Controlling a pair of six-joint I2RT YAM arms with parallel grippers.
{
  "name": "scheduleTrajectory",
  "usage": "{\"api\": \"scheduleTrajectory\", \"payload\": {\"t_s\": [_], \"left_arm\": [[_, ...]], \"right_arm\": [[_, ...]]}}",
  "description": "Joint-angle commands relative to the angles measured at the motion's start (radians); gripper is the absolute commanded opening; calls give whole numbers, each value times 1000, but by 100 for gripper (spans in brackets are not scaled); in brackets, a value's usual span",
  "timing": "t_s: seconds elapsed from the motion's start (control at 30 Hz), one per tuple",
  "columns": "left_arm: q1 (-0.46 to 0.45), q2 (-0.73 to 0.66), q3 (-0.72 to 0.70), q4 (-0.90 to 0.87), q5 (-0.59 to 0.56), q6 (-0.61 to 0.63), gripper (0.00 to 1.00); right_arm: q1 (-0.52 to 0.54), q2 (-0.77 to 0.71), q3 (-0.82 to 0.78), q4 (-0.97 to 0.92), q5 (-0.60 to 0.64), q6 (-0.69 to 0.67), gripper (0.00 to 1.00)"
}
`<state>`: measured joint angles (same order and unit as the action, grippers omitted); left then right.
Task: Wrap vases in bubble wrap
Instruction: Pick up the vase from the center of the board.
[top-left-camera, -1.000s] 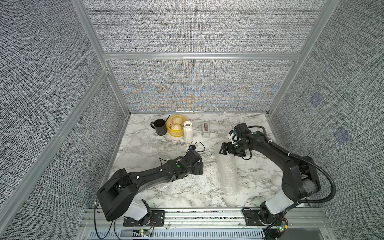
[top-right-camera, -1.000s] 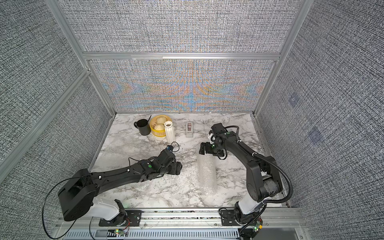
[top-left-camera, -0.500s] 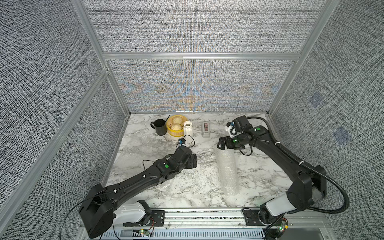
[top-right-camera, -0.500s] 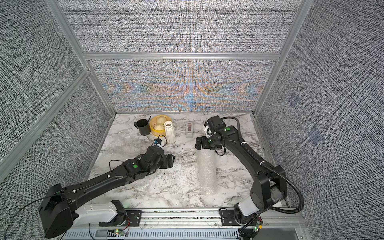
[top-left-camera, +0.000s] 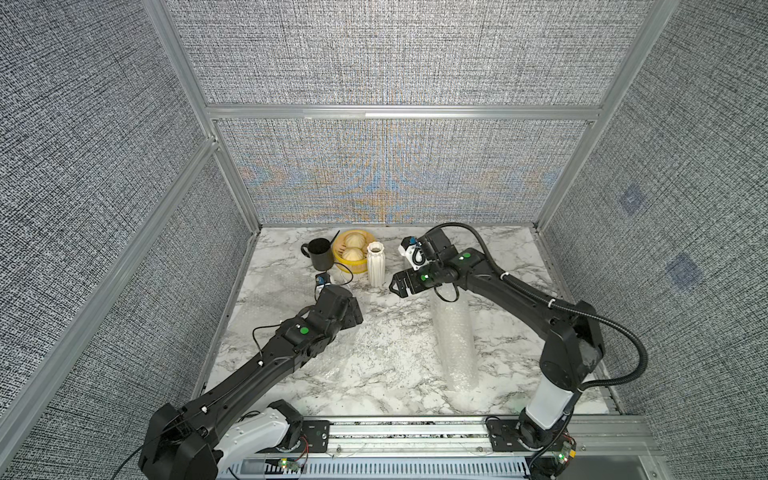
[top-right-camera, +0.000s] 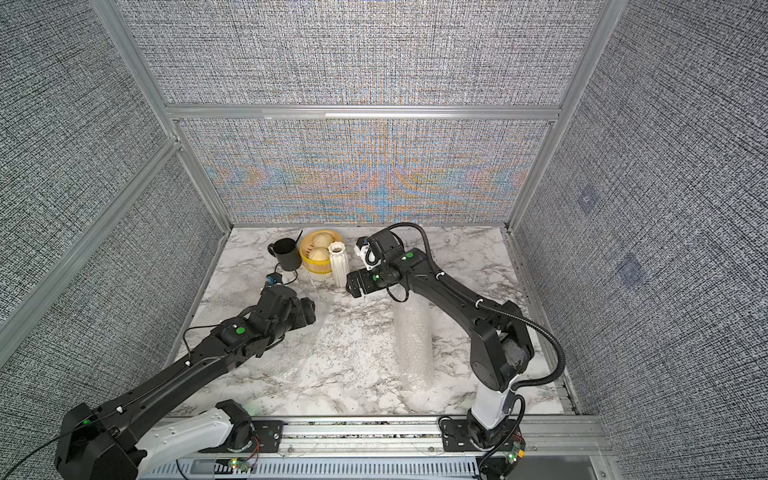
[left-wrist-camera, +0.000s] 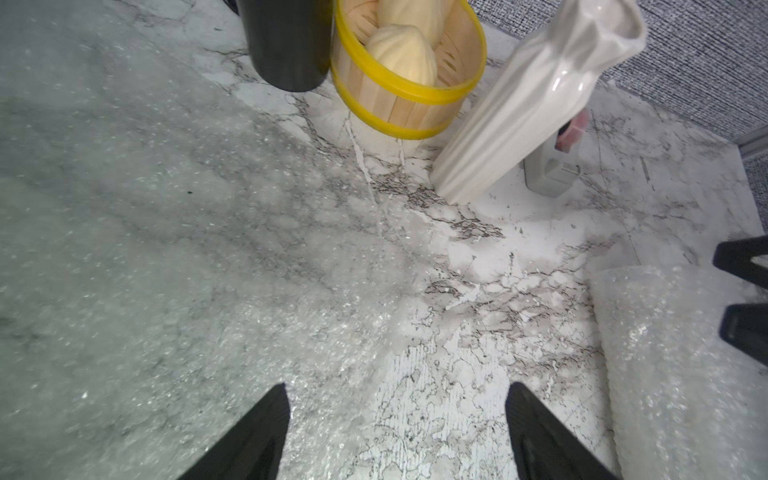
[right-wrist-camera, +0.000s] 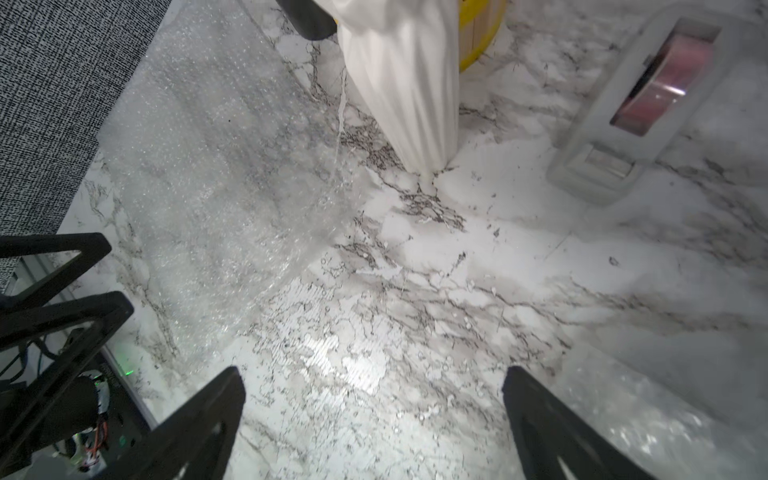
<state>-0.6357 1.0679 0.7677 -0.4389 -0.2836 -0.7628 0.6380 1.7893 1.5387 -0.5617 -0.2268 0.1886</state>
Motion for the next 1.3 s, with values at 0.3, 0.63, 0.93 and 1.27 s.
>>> {"api": "scheduleTrajectory", "payload": {"t_s": [0.3, 0.63, 0.93, 1.27], "left_arm": [[92, 112, 35, 35, 61, -11, 82], [129, 214, 82, 75, 89, -9, 82], [157, 251, 92, 65, 93, -9, 82], [181, 271, 81, 60, 113, -15, 84]], "right_arm": [[-33, 136, -60, 589, -52, -142, 97], [-46, 264, 18, 736, -129, -262, 97], [-56, 366, 107, 731, -132, -288, 91], [-62, 439, 183, 723, -203, -311, 76]]}}
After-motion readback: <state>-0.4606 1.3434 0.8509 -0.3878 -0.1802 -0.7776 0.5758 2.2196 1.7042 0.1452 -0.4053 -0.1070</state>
